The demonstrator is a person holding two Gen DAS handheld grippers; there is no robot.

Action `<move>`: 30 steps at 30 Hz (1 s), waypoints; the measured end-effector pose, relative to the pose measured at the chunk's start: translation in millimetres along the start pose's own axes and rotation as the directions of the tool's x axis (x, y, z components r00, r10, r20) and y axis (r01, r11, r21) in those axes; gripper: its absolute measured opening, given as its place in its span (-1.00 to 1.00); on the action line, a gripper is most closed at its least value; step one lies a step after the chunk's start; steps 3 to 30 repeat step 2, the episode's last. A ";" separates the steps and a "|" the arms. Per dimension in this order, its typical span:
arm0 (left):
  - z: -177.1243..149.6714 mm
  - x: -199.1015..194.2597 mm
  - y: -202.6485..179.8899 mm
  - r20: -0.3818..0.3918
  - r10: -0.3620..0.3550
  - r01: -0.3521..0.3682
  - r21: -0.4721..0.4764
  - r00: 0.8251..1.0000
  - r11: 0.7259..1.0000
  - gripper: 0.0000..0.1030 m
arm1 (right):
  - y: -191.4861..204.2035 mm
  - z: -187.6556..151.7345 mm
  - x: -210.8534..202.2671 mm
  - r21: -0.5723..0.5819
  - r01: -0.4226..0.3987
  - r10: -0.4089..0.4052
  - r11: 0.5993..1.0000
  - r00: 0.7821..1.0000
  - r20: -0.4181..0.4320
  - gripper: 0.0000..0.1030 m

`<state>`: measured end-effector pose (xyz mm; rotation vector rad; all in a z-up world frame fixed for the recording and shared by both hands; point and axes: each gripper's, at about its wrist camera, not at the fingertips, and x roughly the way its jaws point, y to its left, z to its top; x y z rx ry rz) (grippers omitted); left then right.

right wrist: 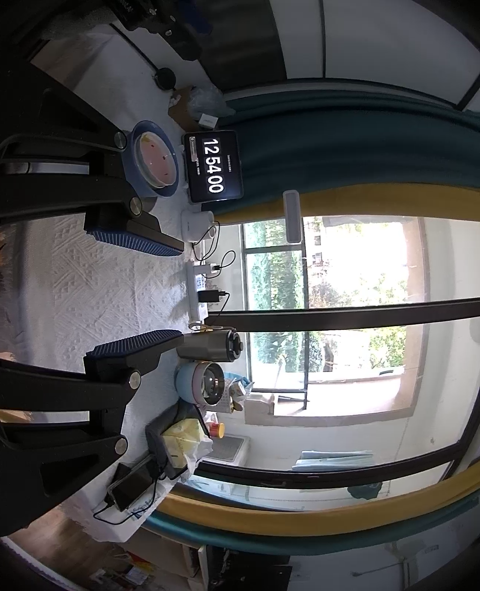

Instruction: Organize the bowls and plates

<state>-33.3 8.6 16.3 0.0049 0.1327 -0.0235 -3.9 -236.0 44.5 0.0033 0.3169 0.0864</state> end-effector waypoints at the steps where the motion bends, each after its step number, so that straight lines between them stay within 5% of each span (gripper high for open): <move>1: -0.8 1.1 -0.3 -0.007 -0.006 0.006 0.001 1.000 1.000 0.76 | 0.5 -1.3 2.2 0.001 -0.001 0.001 1.000 1.000 -0.007 -0.14; 30: -0.3 2.1 -0.6 -0.010 -0.010 0.010 0.001 1.000 1.000 0.76 | 0.7 -2.0 3.9 0.002 -0.002 0.002 1.000 1.000 -0.011 -0.14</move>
